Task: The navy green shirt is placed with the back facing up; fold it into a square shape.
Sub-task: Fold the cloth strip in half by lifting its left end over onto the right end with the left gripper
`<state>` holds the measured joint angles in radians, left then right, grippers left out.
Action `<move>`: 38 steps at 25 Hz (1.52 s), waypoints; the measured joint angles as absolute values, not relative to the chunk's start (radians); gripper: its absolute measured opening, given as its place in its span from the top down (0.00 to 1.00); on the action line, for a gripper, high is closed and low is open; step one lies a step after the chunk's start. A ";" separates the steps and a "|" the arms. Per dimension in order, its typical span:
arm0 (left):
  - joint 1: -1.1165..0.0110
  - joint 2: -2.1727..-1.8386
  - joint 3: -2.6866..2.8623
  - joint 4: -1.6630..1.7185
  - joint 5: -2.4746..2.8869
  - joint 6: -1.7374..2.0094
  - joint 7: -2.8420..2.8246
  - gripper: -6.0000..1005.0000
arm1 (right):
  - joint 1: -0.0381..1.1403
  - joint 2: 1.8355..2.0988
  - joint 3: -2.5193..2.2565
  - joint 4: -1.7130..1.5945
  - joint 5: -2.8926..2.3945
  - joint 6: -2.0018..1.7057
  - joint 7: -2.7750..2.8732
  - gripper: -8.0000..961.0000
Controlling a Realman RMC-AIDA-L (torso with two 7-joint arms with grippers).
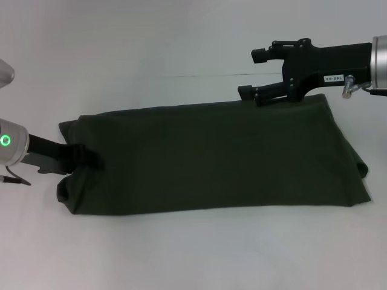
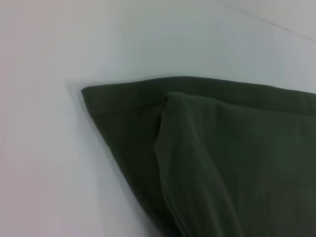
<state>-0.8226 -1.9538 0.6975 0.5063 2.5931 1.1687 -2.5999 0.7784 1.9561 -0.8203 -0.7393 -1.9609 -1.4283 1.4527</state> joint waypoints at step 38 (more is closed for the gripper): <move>-0.817 -1.958 0.703 0.509 2.586 1.181 -2.586 0.60 | 0.774 1.977 -0.862 -0.761 -1.971 -1.395 1.460 0.05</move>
<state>-0.8173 -1.9582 0.7030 0.5087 2.5857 1.1807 -2.5859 0.7743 1.9771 -0.8620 -0.7608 -1.9710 -1.3946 1.4603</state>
